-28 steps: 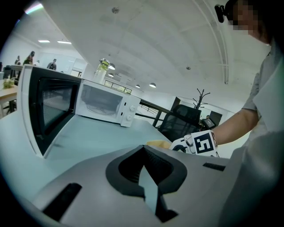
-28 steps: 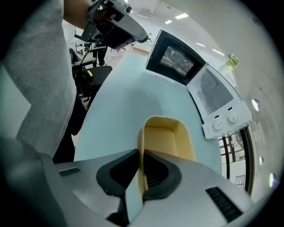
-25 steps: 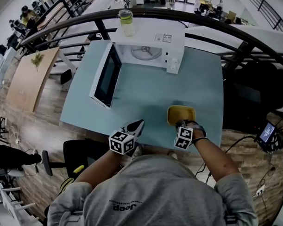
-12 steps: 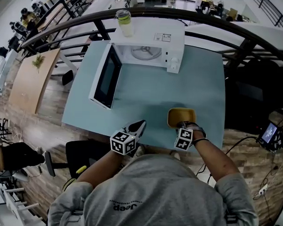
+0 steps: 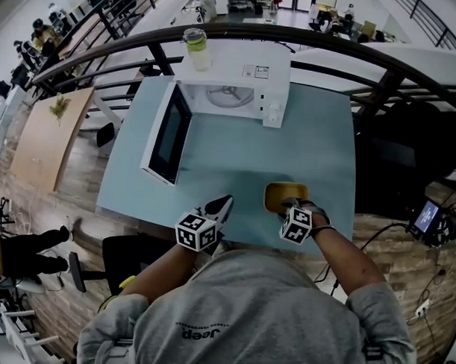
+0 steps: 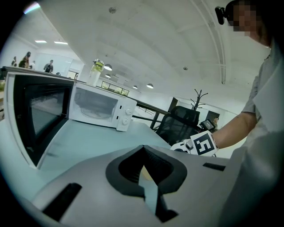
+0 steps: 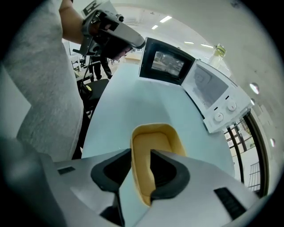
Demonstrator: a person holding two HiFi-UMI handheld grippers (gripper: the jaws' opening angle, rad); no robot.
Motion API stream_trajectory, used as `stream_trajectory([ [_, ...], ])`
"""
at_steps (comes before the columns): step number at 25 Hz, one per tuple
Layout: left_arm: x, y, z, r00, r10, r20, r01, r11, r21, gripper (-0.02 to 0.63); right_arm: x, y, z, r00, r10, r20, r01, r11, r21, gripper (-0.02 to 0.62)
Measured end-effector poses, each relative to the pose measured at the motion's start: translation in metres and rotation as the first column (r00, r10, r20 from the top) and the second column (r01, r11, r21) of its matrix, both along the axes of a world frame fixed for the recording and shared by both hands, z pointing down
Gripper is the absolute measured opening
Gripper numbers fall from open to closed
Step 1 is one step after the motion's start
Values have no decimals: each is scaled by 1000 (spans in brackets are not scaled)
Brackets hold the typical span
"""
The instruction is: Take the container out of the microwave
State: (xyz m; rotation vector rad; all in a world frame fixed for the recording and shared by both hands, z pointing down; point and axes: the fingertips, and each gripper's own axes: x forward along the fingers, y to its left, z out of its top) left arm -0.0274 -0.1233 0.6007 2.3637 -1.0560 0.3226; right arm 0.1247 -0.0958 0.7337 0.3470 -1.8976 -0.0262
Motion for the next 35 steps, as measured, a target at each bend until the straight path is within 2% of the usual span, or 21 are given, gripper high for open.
stream_trajectory([
  [11,8,-15,-35,999,10,-32,-7,997,76,8,7,-14,-57,987,81,136,-85,996,21,143],
  [16,9,-26,-68,999,11,-54,-3,989,146,8,17,-29,-102,949,173,264,-189,981,34,136],
  [19,9,-32,-88,997,7,-76,7,983,183,8,26,-40,-135,899,234,371,-264,964,33,129],
  [24,4,-36,-117,995,5,-99,18,975,221,8,41,-53,-197,798,286,530,-362,931,44,113],
  [35,-12,-45,-166,992,-15,-123,52,953,299,8,83,-61,-299,517,309,798,-537,844,21,51],
])
